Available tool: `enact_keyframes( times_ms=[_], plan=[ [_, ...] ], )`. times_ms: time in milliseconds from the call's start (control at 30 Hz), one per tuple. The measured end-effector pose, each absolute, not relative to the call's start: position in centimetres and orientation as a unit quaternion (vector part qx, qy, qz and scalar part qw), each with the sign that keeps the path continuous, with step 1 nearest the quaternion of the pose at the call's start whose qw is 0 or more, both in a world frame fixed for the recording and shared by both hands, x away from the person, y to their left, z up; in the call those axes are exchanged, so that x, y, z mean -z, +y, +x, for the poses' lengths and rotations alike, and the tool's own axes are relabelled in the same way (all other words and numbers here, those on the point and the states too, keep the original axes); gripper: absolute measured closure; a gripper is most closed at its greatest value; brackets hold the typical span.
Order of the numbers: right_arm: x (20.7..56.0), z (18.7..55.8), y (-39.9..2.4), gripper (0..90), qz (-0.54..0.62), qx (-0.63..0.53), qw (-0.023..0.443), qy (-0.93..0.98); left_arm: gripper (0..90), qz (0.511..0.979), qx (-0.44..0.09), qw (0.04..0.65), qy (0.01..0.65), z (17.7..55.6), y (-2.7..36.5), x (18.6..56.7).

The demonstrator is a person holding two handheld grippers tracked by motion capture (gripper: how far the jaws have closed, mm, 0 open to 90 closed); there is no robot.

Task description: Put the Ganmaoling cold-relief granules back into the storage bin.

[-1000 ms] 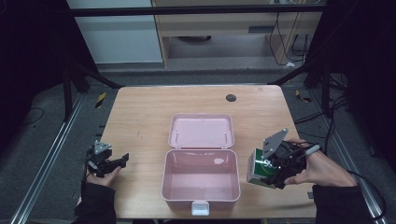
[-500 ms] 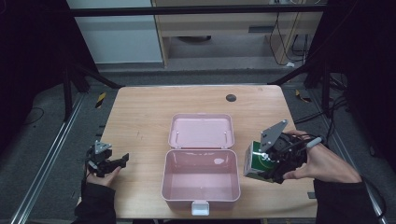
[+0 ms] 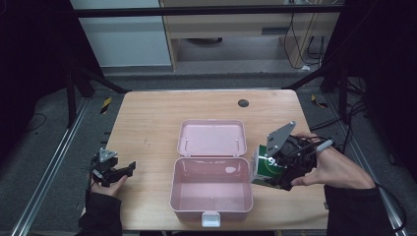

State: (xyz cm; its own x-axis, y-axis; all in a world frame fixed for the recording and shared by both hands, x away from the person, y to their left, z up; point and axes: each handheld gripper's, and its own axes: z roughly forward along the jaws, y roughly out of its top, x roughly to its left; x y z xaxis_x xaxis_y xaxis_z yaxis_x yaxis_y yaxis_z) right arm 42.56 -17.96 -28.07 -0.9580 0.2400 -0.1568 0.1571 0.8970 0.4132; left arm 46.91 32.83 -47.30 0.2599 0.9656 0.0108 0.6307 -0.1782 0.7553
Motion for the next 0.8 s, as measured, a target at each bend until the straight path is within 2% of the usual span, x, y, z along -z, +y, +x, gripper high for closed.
enact_keyframes(
  times_ms=[800],
  plan=[
    [27.4,43.1,-13.3,16.3,0.074,-0.205,0.089,0.972,25.9,0.723,-0.257,0.327,0.552,46.9,32.9,47.2]
  ],
)
